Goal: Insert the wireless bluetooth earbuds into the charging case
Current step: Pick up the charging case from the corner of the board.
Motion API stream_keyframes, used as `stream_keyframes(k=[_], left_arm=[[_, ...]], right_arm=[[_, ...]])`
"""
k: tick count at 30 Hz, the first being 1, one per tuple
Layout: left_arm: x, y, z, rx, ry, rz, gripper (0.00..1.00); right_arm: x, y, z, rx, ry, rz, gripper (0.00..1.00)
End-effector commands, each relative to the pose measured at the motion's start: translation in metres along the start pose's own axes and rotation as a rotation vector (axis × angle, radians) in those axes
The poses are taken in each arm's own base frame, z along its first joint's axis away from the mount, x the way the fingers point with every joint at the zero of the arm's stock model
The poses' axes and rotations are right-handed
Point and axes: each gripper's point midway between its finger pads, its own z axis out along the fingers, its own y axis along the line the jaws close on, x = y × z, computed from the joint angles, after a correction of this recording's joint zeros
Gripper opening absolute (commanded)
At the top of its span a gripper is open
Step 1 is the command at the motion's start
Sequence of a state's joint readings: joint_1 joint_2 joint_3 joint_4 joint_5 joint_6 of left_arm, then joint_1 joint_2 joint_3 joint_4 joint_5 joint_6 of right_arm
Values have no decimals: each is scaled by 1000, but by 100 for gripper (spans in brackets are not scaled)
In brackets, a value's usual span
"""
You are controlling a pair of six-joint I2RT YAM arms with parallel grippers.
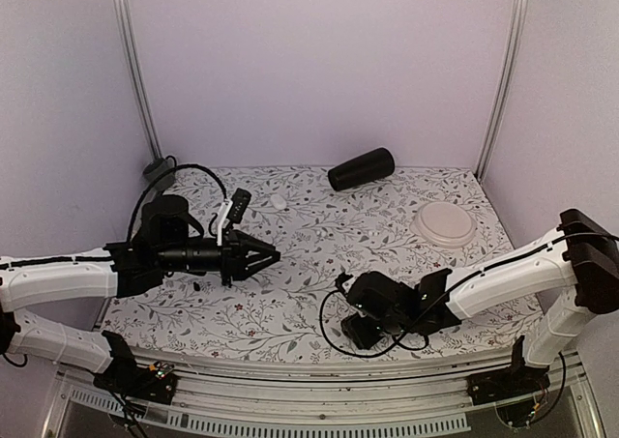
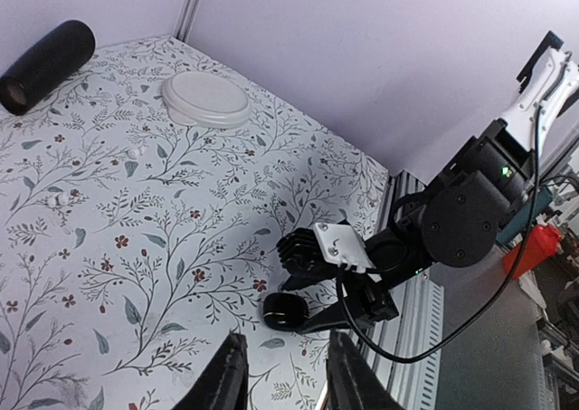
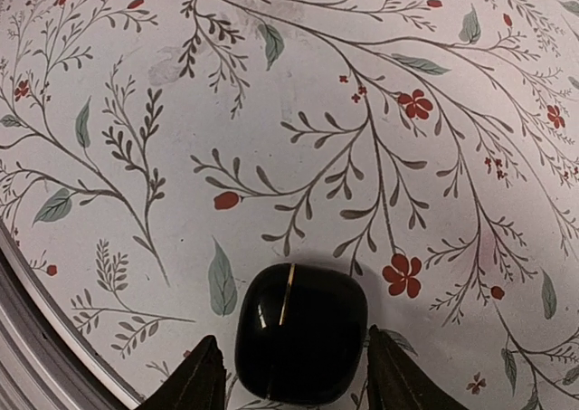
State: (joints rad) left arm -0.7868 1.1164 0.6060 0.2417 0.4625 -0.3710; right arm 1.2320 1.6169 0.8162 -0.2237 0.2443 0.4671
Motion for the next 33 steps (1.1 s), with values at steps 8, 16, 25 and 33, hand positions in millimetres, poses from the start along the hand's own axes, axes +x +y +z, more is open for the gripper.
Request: stream_keyframes(k=[8,16,25,33], left_arm=[[-7,1,-1,9,-20,3,32],[-2,5,2,9,-7,-4,37],[-3,5,4,19,-27,-5,41],[-1,-3,6,66,-69,107,51]], right_arm=[[11,-3,23,123,47,-77,53],[18,3,28,97,74,-82,55],[8,-4,22,56,54,-51,47],[-38,8,-24,-225,-63,25,28]])
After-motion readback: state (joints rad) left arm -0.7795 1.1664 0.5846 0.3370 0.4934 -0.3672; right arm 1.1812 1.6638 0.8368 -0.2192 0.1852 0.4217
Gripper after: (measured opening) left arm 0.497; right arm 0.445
